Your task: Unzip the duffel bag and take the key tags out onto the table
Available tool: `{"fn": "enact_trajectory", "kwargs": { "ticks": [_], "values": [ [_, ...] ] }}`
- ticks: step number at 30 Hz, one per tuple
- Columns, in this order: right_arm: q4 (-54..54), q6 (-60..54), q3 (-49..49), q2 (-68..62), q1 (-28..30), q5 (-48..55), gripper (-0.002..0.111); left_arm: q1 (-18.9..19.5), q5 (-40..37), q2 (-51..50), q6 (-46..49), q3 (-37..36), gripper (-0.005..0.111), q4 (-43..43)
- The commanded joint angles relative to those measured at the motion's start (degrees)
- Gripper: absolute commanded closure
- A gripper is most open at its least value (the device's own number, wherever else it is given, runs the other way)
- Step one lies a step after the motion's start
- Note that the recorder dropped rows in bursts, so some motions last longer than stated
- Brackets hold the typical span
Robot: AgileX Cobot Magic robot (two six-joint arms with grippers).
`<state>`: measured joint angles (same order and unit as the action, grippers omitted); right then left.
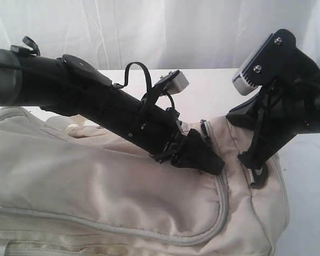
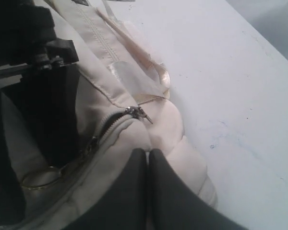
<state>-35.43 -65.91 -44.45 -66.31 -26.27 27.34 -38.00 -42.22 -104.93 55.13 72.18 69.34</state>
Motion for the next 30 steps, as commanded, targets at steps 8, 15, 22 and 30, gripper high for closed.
{"fn": "enact_trajectory", "kwargs": {
  "ticks": [8, 15, 22, 30],
  "values": [
    [-1.86, 0.35, -0.16, 2.54, 0.02, -3.23, 0.108, -0.39, 0.90, -0.55, 0.66, -0.13, 0.060, 0.88],
    [-3.38, 0.35, -0.16, 2.67, 0.02, -3.51, 0.108, -0.39, 0.68, -0.55, 0.66, -0.13, 0.077, 0.88],
    [-3.38, 0.35, -0.16, 2.67, 0.02, -3.51, 0.108, -0.39, 0.56, -0.33, 0.66, -0.13, 0.081, 0.42],
    [-3.39, 0.24, -0.16, 2.67, 0.02, -4.25, 0.108, 0.21, -3.45, 5.08, 0.66, -0.05, 0.081, -1.05]
  ]
}}
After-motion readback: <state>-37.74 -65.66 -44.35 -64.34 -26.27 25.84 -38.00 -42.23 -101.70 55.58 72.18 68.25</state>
